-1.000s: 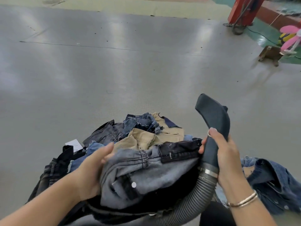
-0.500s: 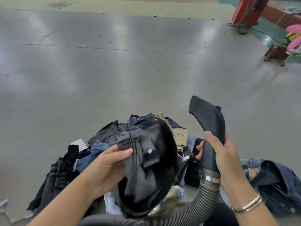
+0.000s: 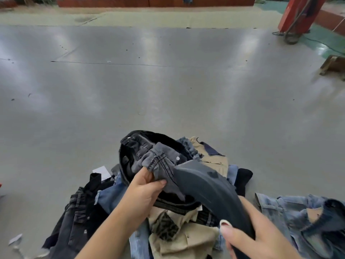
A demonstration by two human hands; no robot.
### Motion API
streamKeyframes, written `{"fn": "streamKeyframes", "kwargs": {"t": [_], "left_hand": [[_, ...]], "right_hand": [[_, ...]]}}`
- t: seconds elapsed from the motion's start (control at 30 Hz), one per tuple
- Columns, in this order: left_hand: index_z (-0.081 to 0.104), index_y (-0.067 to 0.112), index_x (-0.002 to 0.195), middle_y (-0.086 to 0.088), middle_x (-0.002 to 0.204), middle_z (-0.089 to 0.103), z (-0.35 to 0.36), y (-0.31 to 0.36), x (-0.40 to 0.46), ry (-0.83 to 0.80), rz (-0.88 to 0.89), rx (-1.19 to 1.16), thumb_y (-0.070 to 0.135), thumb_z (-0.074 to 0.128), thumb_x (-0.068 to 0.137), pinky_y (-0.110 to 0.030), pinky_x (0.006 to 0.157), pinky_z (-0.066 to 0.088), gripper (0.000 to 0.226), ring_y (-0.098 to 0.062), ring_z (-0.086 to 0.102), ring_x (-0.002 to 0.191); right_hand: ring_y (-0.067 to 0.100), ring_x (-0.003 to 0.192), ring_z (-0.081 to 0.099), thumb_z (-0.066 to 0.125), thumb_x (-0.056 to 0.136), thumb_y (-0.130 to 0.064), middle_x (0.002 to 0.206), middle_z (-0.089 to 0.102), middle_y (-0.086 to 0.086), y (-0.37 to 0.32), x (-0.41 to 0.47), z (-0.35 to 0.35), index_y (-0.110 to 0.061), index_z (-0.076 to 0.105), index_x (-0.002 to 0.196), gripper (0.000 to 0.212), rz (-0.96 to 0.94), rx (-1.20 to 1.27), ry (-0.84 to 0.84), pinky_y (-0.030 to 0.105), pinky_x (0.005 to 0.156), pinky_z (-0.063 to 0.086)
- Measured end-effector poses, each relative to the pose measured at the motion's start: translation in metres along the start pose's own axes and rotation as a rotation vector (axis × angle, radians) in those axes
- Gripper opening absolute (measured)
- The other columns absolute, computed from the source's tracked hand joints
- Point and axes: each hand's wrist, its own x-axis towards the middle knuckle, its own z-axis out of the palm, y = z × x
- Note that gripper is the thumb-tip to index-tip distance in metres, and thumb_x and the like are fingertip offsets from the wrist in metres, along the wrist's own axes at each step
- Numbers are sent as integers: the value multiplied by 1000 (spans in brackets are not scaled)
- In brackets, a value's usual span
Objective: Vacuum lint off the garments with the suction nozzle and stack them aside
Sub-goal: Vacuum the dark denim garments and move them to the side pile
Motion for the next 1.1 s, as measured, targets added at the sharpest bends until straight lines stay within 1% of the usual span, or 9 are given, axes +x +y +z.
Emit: {"fn": "streamKeyframes", "kwargs": {"t": [0.1,0.17,0.3,0.4,0.5,0.6,0.7,0.83,1.1], "left_hand": [[60,-1,109,-12,100,73,-3,-1,4,-69,-18,6,-22,41,73,-26,72,56,46,-22,70,93],[62,-1,106,-11,98,74,-5,-2,6,-109,-34,50,-25,39,74,-25,72,56,46,-22,71,92],[73,8,94,-10,98,74,-6,-9,3,-211,-128,217,-10,52,64,-26,75,54,41,-23,70,95],[73,7,97,-17,104,72,-5,-11,0,-251,-212,217,11,66,63,-30,78,54,36,-30,68,98],[72,4,103,-19,106,71,-1,-12,1,-129,-252,165,28,79,72,-32,74,56,40,-32,69,98],[68,-2,107,-21,102,72,1,-16,3,-14,-266,165,25,75,68,-35,71,58,47,-32,71,91],[69,-2,101,-24,101,71,4,-19,3,-4,-288,66,20,70,73,-35,67,58,35,-33,71,87],[76,5,95,-22,106,70,2,-17,8,-20,-284,-60,25,61,82,-34,70,57,27,-30,71,93],[63,-4,116,-21,113,68,-6,-22,6,-70,-334,-48,26,61,85,-37,76,57,43,-32,67,103]], "right_hand": [[-18,88,57,69,76,-50,98,60,-40,0,2,3,-55,42,112,45,1,-139,1,0,70,39],[-16,86,59,68,78,-49,96,61,-39,0,2,6,-57,42,110,42,-25,-163,26,0,69,40],[16,51,64,67,78,-49,65,68,-2,-7,3,13,-59,50,92,24,-41,-54,141,12,50,46],[22,47,63,66,75,-43,62,65,4,-7,9,5,-55,55,82,17,-59,51,303,18,47,47],[31,46,61,64,78,-35,61,62,8,-6,11,-6,-46,59,75,13,-65,120,354,23,46,48],[31,47,61,65,67,-46,62,62,10,-3,5,-8,-46,59,80,14,-31,132,261,25,47,49],[22,51,65,67,77,-36,63,67,7,1,-3,-3,-55,55,87,25,15,47,124,18,50,48],[1,67,66,67,80,-33,75,70,-13,5,-6,-3,-48,51,103,32,45,-116,53,8,59,43],[7,61,66,66,83,-32,70,70,-5,4,-4,-6,-41,53,102,24,99,-115,-18,12,58,45]]}}
